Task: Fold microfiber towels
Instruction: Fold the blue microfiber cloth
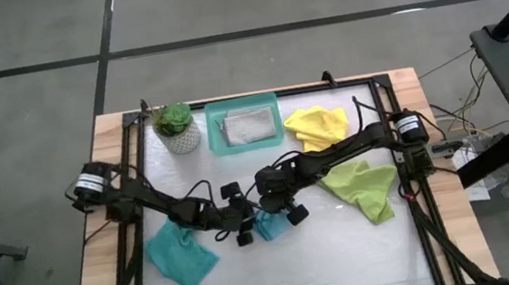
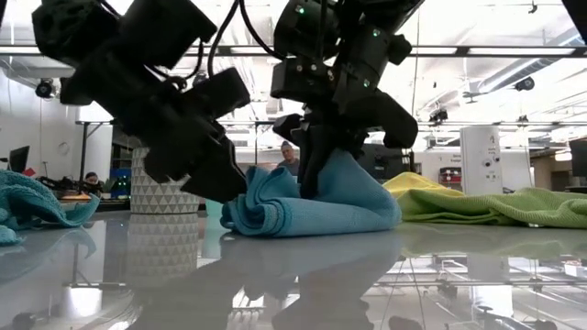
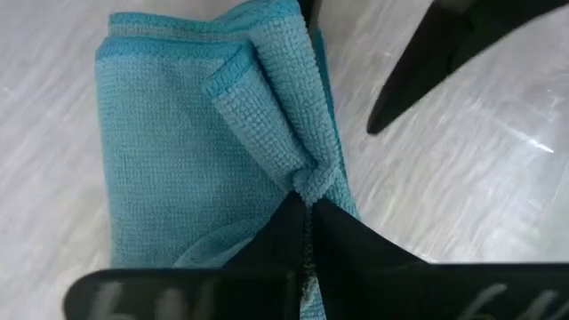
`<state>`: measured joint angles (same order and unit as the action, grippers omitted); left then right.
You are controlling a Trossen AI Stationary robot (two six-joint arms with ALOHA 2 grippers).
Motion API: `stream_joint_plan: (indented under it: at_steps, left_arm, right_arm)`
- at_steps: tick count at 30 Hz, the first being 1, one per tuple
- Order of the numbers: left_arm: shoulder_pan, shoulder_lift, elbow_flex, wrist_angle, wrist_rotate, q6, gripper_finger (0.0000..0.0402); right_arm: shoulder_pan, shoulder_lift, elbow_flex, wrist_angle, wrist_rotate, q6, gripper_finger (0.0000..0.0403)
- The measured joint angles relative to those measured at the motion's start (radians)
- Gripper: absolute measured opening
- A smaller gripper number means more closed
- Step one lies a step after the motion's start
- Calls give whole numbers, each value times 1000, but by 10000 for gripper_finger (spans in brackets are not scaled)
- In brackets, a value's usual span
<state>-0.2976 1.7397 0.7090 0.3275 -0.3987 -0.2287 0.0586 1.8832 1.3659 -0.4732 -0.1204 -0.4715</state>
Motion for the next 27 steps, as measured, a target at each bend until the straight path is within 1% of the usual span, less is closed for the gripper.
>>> stream_joint_plan:
  at_steps: [3,8,11,14,16,19,21,25,27]
  left_arm:
    - [-5,-56,0,-93,2,0,162]
    - [-20,-183,0,-251,3,0,162]
    - [-33,-243,0,-263,3,0,162]
    - [-48,-265,0,-212,2,0,162]
    - [-54,-260,0,-195,3,0,162]
    - [-58,-210,-1,-112,1,0,162]
    - [-58,-164,-2,-29,-3,0,162]
    - [-55,-79,-1,69,-65,-2,162]
    - [-52,-51,-1,52,-89,-30,162]
  right_arm:
    - [-3,0,0,1,1,21,30]
    - [-9,0,0,12,13,53,72]
    - [-9,0,0,17,18,55,95]
    - [-9,0,2,21,18,54,112]
    - [-9,0,2,26,18,54,121]
    - [-9,0,2,41,18,54,128]
    - [-9,0,2,47,18,53,129]
    - [-9,0,2,43,18,53,124]
    - [-9,-9,2,41,18,53,121]
